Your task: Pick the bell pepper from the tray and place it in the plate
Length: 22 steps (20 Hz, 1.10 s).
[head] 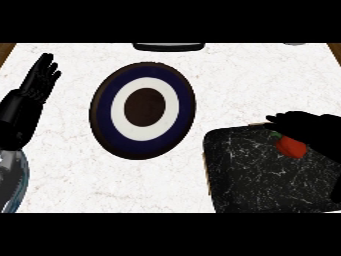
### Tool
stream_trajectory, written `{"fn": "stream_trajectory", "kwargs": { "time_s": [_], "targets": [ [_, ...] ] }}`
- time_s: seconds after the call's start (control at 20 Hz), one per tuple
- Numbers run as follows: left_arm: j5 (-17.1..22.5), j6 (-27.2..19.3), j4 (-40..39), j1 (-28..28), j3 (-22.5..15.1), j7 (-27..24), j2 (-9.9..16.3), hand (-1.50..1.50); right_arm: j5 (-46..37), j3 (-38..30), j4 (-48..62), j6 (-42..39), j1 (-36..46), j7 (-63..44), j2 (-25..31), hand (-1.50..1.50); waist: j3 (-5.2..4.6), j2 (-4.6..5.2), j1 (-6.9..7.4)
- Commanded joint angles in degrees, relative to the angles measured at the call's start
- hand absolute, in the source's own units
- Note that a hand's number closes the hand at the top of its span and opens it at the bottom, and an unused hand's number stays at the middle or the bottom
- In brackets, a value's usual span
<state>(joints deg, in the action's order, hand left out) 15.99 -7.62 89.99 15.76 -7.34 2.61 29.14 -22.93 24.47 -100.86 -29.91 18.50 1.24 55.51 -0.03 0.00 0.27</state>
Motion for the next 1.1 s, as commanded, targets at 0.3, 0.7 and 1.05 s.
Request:
{"fn": "stream_trajectory", "kwargs": {
  "time_s": [0.3, 0.7, 1.05],
  "targets": [
    [-3.2, 1.0, 1.5, -1.9, 1.6, 0.2, -3.2, 0.00, -15.2, 1.1, 8.9, -1.1, 3.2, -3.4, -8.3, -1.50, 0.03, 0.00, 0.25],
    [-6.8, 2.0, 0.4, 0.8, 2.9, 2.6, -5.7, 0.00, -23.4, 0.4, 17.1, 0.7, 0.8, 2.4, -13.3, -1.50, 0.04, 0.05, -0.18],
    [-7.6, 4.1, 0.3, 0.8, 4.6, 2.4, -8.2, 0.00, -28.0, -2.0, 24.5, -1.9, 4.2, 8.8, -16.2, -1.50, 0.04, 0.04, -0.07]
  ]
}}
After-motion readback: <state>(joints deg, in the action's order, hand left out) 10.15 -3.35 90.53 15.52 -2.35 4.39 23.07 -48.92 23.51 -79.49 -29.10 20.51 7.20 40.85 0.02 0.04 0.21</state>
